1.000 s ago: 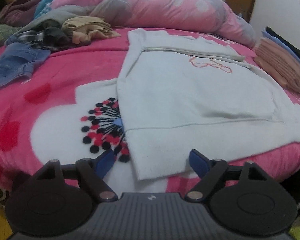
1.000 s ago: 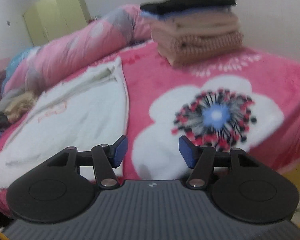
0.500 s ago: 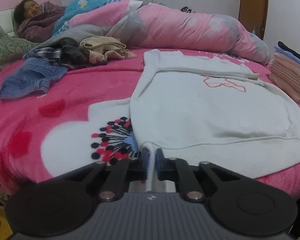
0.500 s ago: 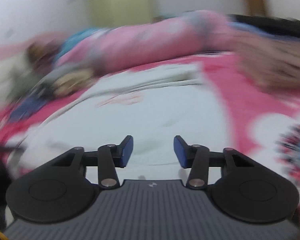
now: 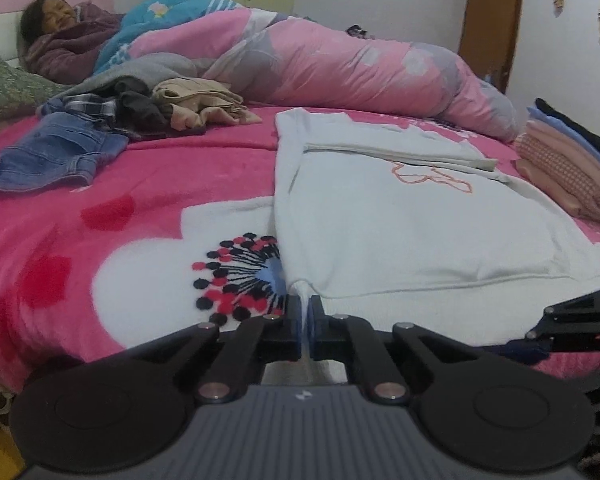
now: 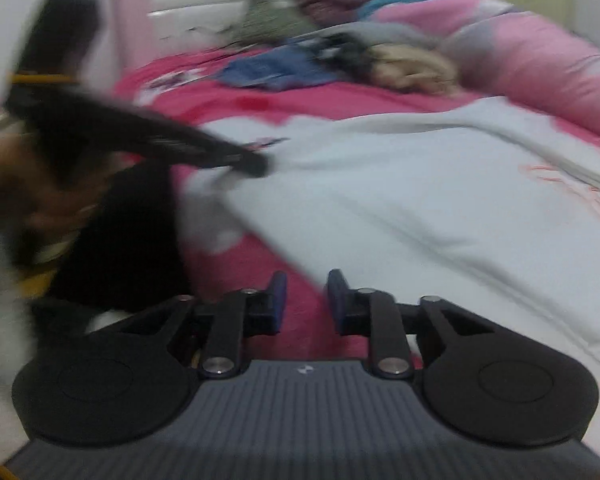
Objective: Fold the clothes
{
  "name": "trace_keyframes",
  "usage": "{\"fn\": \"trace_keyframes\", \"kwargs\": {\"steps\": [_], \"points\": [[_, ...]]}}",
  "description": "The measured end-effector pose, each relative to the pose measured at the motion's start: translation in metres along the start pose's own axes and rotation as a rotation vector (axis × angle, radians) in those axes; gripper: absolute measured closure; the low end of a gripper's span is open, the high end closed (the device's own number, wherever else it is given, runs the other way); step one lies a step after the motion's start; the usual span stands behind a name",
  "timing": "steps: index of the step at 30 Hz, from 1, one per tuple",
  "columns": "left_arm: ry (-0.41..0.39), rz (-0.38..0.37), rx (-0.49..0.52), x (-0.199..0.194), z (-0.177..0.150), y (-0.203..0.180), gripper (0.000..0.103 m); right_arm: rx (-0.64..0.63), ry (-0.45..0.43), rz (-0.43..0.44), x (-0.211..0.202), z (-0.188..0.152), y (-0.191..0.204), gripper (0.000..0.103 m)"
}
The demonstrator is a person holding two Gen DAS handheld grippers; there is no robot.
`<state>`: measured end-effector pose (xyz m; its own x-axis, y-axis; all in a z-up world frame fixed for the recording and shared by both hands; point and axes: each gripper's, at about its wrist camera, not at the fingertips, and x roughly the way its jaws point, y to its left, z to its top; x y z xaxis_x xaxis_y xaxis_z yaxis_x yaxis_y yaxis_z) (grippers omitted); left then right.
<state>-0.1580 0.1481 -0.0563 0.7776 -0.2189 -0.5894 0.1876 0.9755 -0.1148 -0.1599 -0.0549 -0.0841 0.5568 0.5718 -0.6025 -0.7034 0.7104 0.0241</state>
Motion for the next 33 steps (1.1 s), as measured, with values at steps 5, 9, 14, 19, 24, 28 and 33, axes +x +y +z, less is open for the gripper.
{"fn": "trace_keyframes", "kwargs": {"steps": [5, 9, 14, 19, 24, 28, 33], "points": [[0.013, -0.030, -0.018, 0.004, -0.002, 0.008, 0.100, 0.064, -0.102, -0.129, -0.001, 0.033, -0.029, 0.087], [0.016, -0.042, -0.038, 0.008, -0.006, 0.014, 0.099, 0.051, -0.023, -0.112, 0.036, 0.018, -0.023, 0.097], [0.005, -0.058, -0.038, 0.010, -0.008, 0.017, 0.099, -0.080, -0.048, -0.011, 0.006, 0.006, 0.009, 0.102], [-0.006, -0.056, -0.015, 0.010, -0.010, 0.016, 0.099, 0.144, -0.105, -0.407, -0.033, -0.005, -0.082, 0.099], [-0.045, -0.038, -0.044, 0.009, -0.018, 0.014, 0.098, 0.110, -0.022, -0.541, -0.064, -0.073, -0.066, 0.099], [-0.051, -0.023, -0.041, 0.010, -0.018, 0.011, 0.097, 0.144, -0.016, -0.495, -0.104, -0.063, -0.066, 0.100], [-0.048, -0.005, -0.046, 0.011, -0.016, 0.009, 0.094, 0.221, -0.131, -0.668, -0.108, -0.031, -0.137, 0.099]]}}
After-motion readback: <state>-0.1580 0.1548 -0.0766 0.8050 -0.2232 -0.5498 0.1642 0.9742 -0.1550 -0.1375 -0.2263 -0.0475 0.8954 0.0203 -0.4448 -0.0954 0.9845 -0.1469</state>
